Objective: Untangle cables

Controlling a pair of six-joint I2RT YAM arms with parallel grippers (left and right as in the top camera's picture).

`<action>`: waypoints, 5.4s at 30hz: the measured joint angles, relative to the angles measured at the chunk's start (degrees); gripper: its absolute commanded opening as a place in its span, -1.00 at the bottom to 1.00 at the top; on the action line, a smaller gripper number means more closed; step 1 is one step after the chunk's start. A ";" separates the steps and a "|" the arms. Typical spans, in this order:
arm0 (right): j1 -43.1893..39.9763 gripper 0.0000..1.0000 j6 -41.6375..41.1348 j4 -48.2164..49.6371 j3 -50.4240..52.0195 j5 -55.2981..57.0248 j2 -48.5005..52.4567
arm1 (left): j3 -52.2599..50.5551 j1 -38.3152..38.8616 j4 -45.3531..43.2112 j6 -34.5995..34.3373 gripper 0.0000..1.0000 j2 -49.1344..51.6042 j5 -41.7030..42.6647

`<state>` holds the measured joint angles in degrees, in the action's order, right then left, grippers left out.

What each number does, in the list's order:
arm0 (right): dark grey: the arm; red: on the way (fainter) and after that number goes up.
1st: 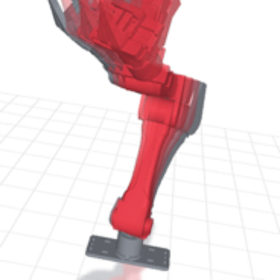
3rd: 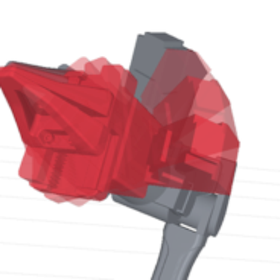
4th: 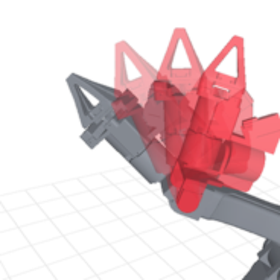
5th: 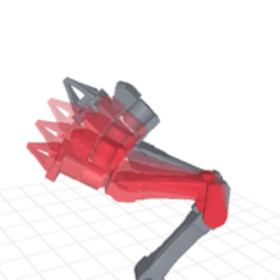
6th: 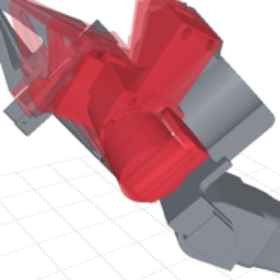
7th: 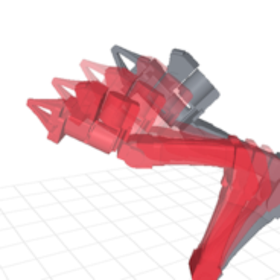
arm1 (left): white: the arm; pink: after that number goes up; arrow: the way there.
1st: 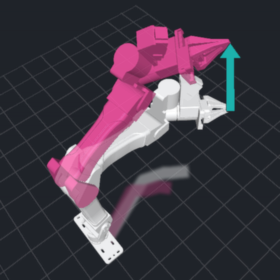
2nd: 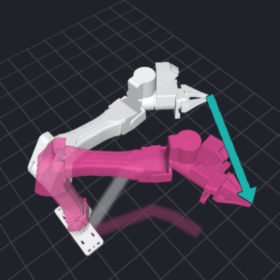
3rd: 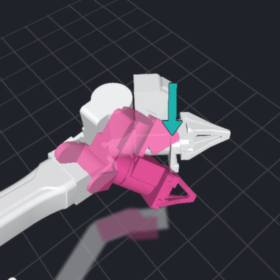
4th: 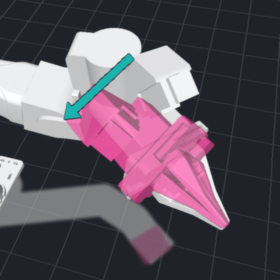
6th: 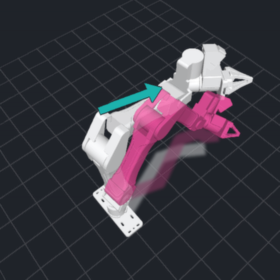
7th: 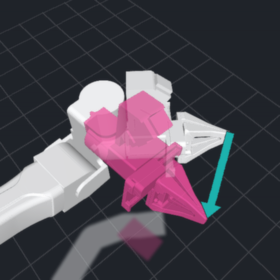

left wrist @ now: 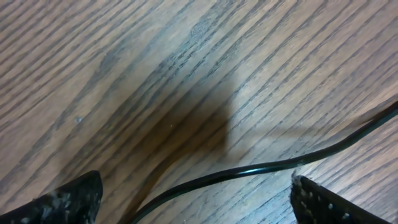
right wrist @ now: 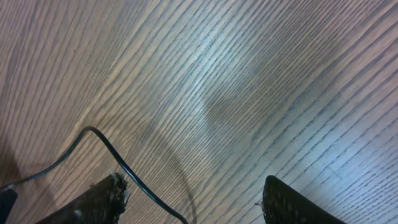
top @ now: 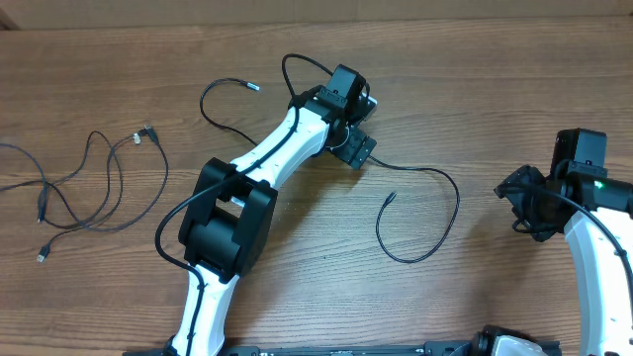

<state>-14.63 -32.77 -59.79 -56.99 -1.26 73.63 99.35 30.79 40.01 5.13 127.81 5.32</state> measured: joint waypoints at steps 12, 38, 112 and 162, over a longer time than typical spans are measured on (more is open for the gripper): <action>0.00 0.37 0.00 -0.04 0.00 -0.02 0.00 | 0.00 0.37 -0.66 0.48 0.90 1.25 0.98; 0.00 0.37 0.00 -0.31 0.00 0.00 0.00 | 0.02 0.83 -1.57 3.06 0.71 3.02 1.14; 0.00 0.37 0.00 -0.33 0.00 0.00 0.00 | 1.53 -60.02 9.75 -24.68 -0.92 -48.02 18.93; 0.00 0.38 -0.02 -1.14 0.00 0.00 0.00 | 1.66 -62.01 11.74 -34.56 0.70 -31.36 -7.41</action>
<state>-14.63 -32.80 -60.93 -56.99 -1.26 73.63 101.01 -31.22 51.75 -29.43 96.44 -2.09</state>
